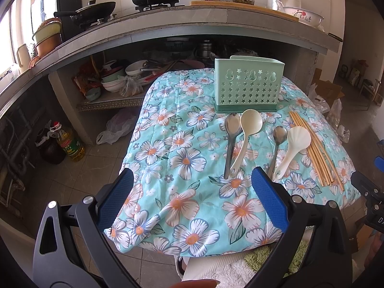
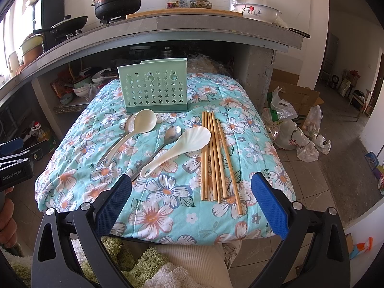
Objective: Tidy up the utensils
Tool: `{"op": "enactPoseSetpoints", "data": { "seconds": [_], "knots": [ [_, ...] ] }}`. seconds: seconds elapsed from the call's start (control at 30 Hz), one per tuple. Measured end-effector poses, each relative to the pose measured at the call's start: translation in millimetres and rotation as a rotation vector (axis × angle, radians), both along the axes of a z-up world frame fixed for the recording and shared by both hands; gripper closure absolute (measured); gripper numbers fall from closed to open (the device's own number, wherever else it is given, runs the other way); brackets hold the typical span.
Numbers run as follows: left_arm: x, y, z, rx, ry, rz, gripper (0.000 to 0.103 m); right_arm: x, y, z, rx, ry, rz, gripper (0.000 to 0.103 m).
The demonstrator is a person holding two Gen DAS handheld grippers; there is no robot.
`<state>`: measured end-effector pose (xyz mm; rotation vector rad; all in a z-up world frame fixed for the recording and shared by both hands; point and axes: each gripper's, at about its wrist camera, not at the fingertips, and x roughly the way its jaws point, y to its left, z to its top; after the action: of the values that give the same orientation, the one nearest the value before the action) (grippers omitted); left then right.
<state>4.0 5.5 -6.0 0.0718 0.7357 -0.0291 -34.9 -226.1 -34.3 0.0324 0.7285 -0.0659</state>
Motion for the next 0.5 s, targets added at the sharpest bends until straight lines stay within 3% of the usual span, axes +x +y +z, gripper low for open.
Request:
{"op": "enactPoseSetpoints", "data": {
  "seconds": [0.5],
  "knots": [
    [-0.8, 2.0, -0.3, -0.004, 0.002, 0.003, 0.008, 0.2, -0.6, 0.3, 0.0, 0.0, 0.0, 0.006]
  ]
}}
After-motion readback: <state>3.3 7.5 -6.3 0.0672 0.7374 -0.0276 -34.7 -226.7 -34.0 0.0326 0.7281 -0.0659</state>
